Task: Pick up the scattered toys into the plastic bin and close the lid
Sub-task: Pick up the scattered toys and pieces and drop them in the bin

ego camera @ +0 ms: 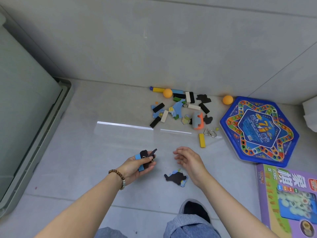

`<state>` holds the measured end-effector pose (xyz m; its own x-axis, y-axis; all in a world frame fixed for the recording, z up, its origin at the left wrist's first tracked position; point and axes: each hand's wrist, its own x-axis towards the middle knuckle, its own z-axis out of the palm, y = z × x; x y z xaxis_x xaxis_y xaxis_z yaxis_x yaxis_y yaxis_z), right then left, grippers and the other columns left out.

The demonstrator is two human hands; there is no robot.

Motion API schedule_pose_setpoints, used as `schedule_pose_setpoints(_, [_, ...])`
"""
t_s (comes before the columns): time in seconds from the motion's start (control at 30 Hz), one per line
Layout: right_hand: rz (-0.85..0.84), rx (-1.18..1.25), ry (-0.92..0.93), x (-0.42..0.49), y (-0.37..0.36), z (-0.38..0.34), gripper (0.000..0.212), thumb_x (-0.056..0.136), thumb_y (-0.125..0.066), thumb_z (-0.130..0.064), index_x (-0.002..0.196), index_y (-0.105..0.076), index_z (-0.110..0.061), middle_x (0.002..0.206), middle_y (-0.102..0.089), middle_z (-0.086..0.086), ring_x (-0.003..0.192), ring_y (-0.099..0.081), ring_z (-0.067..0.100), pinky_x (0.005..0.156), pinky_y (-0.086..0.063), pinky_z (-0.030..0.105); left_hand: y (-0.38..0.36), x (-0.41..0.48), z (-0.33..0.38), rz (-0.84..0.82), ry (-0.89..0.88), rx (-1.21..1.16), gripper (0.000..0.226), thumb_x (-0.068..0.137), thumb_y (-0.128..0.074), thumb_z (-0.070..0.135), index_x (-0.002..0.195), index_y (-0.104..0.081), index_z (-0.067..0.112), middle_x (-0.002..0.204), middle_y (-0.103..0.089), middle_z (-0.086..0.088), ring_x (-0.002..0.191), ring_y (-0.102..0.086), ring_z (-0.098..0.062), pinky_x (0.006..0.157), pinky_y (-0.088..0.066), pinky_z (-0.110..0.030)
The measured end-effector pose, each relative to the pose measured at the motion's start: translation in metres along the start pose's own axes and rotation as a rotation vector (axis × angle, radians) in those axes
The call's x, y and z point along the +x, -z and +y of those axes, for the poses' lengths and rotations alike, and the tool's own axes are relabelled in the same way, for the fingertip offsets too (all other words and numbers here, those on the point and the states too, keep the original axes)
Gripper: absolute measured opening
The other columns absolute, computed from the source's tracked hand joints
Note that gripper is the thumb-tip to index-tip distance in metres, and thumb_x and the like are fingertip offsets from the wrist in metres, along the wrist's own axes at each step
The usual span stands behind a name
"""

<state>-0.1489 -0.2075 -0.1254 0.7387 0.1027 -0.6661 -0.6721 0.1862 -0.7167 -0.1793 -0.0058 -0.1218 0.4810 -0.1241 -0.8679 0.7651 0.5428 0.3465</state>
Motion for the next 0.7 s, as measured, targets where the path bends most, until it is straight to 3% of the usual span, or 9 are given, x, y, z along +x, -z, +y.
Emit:
schedule_pose_setpoints(0.07, [-0.099,0.244,-0.085,-0.001,0.002,-0.014,0.015,0.090,-0.043,-0.004,0.082,-0.056,-0.007,0.080,-0.061,0.006,0.070,-0.053,0.017,0.066,-0.043,0.026,0.000,-0.001,0.001,-0.001,0.009,0.002,0.022,0.085,-0.061,-0.002,0.105,-0.064,0.006,0.101,-0.070,-0.011,0.087,-0.067,-0.023,0.068,-0.060,-0.028])
schedule_pose_setpoints(0.1, [-0.129,0.250,-0.098,-0.001,0.004,-0.018,0.014,0.091,-0.045,-0.006,0.081,-0.055,-0.008,0.076,-0.057,0.005,0.068,-0.051,0.016,0.065,-0.043,0.026,-0.001,-0.002,0.001,0.002,0.011,0.005,0.022,0.085,-0.061,-0.001,0.105,-0.064,0.006,0.102,-0.070,-0.011,0.087,-0.067,-0.023,0.069,-0.060,-0.029])
schedule_pose_setpoints(0.13, [-0.141,0.157,-0.088,-0.001,0.007,-0.019,0.013,0.091,-0.050,-0.009,0.079,-0.055,-0.010,0.071,-0.053,0.001,0.065,-0.047,0.014,0.063,-0.041,0.024,-0.001,-0.002,0.001,0.007,0.011,0.008,0.021,0.085,-0.062,-0.001,0.105,-0.064,0.006,0.101,-0.070,-0.011,0.087,-0.067,-0.023,0.068,-0.060,-0.029])
schedule_pose_setpoints(0.2, [-0.114,-0.282,-0.010,0.000,0.017,-0.011,0.007,0.085,-0.065,-0.015,0.081,-0.060,-0.013,0.060,-0.042,-0.007,0.057,-0.038,0.007,0.059,-0.035,0.018,-0.002,-0.003,0.001,0.009,0.008,0.009,0.021,0.085,-0.062,0.001,0.105,-0.063,0.006,0.100,-0.071,-0.010,0.087,-0.067,-0.022,0.068,-0.060,-0.028])
schedule_pose_setpoints(0.3, [-0.092,-0.753,0.081,-0.003,0.038,0.012,0.032,0.067,-0.083,-0.020,0.092,-0.064,-0.018,0.065,-0.036,-0.009,0.058,-0.034,0.003,0.057,-0.031,0.010,-0.004,-0.004,0.002,0.013,-0.006,0.019,0.020,0.086,-0.061,0.001,0.105,-0.063,0.006,0.101,-0.070,-0.009,0.087,-0.067,-0.021,0.070,-0.059,-0.028])
schedule_pose_setpoints(0.43, [-0.108,-0.932,0.186,-0.012,0.047,0.030,0.046,0.061,-0.086,-0.025,0.095,-0.056,-0.037,0.091,-0.054,-0.019,0.076,-0.044,0.000,0.070,-0.036,0.006,-0.005,-0.006,0.001,0.023,-0.007,0.017,0.019,0.086,-0.061,0.001,0.105,-0.063,0.004,0.101,-0.070,-0.010,0.087,-0.066,-0.022,0.072,-0.058,-0.029])
schedule_pose_setpoints(0.7, [-0.039,-1.025,0.223,-0.011,0.041,0.039,0.041,0.062,-0.084,-0.023,0.076,-0.047,-0.035,0.084,-0.046,-0.016,0.078,-0.045,0.003,0.068,-0.036,0.015,-0.005,-0.005,0.001,0.049,0.009,-0.005,0.017,0.085,-0.061,-0.001,0.102,-0.062,0.002,0.104,-0.070,-0.013,0.089,-0.066,-0.023,0.071,-0.059,-0.031])
